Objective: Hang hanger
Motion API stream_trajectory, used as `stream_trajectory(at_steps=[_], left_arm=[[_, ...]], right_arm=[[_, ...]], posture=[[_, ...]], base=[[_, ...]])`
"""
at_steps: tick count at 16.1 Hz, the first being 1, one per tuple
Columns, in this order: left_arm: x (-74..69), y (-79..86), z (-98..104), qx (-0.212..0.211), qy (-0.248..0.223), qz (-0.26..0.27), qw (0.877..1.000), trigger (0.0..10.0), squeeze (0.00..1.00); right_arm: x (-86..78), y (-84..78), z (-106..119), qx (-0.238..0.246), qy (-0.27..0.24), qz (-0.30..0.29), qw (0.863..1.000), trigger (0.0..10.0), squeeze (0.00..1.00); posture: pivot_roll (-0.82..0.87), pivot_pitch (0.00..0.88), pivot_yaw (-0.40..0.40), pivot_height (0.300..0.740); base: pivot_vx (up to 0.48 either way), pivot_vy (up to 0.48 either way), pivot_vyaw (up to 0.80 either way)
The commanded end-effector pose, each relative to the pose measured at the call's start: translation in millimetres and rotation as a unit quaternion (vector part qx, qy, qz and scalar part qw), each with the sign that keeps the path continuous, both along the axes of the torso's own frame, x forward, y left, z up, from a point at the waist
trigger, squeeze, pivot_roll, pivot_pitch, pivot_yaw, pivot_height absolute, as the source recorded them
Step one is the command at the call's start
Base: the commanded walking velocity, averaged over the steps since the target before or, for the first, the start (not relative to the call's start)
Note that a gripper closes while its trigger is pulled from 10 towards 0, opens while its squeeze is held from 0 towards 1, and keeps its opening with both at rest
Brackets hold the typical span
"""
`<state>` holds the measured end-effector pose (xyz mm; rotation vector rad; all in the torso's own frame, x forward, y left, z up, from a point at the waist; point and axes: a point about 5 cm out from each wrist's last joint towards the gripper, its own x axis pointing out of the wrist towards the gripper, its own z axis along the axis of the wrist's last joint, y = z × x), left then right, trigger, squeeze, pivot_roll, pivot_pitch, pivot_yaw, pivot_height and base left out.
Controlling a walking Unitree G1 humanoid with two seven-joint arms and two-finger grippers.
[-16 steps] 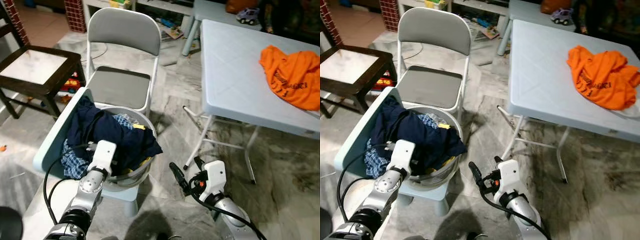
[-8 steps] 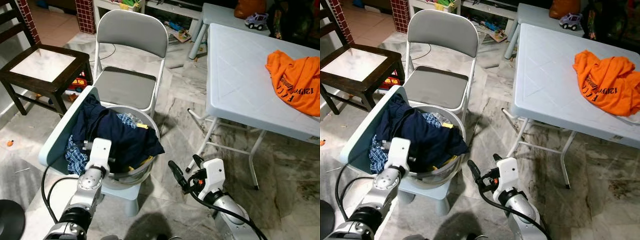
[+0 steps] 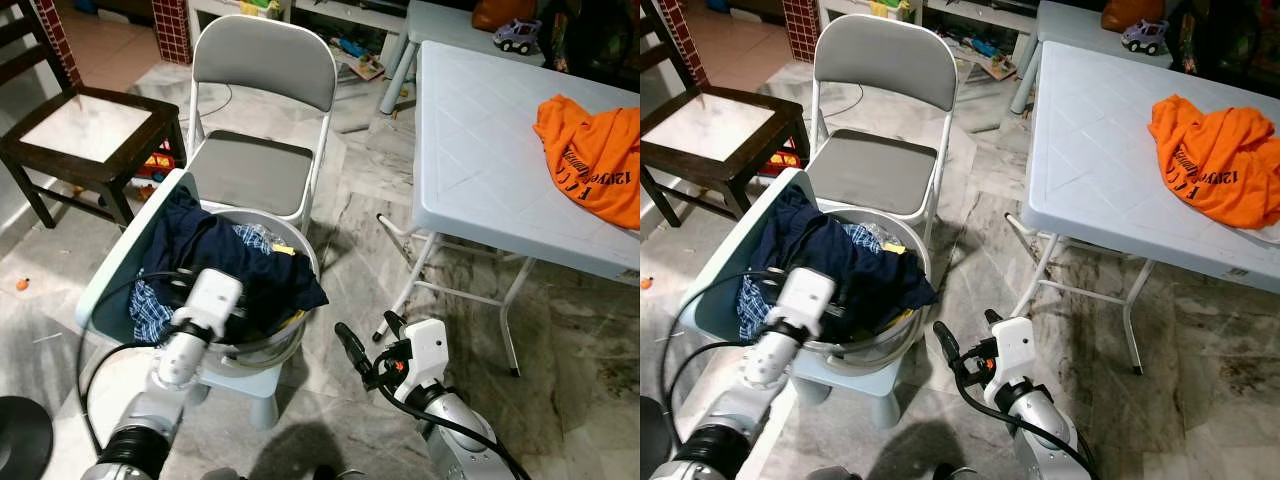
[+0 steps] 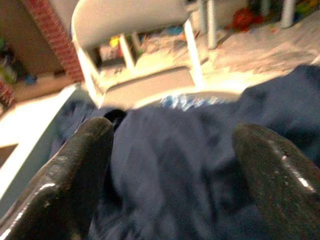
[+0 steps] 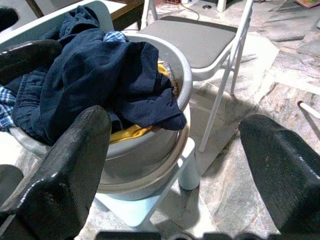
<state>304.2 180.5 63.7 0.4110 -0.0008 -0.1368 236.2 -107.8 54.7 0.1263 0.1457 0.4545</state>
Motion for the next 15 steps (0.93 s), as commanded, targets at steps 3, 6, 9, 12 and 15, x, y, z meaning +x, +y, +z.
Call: stream_trajectory(at_steps=[3, 6, 9, 12, 15], left_arm=[[-16.1, 15.8, -35.0, -0.043, 0.126, 0.054, 0.990, 10.0, 1.00], [-14.5, 2.1, -40.3, -0.086, 0.159, 0.026, 0.983, 10.0, 1.00], [-9.0, -9.5, -43.6, -0.087, 0.181, 0.010, 0.980, 10.0, 1.00], [-1.4, -13.4, -48.3, -0.067, 0.214, 0.022, 0.974, 10.0, 1.00], [0.7, -22.6, -49.5, -0.083, 0.233, -0.010, 0.969, 3.8, 1.00]], right_arm=[[-1.0, -3.6, -5.2, -0.013, 0.010, 0.004, 1.000, 10.0, 0.00], [-1.1, -2.4, -6.9, -0.016, 0.013, 0.008, 1.000, 10.0, 0.00], [-2.4, -0.4, -7.7, -0.017, 0.015, 0.010, 1.000, 10.0, 0.00], [-3.7, -1.3, -7.9, -0.020, 0.015, 0.010, 1.000, 10.0, 0.00], [-3.8, -4.2, -7.6, -0.022, 0.014, 0.007, 1.000, 10.0, 0.00]], posture=[[0.24, 0.153, -0.154, 0.740], [0.24, 0.157, -0.154, 0.740], [0.24, 0.157, -0.153, 0.740], [0.22, 0.152, -0.154, 0.740], [0.22, 0.151, -0.157, 0.740]], base=[[0.000, 0.000, 0.00], [0.000, 0.000, 0.00], [0.000, 0.000, 0.00], [0.000, 0.000, 0.00], [0.000, 0.000, 0.00]])
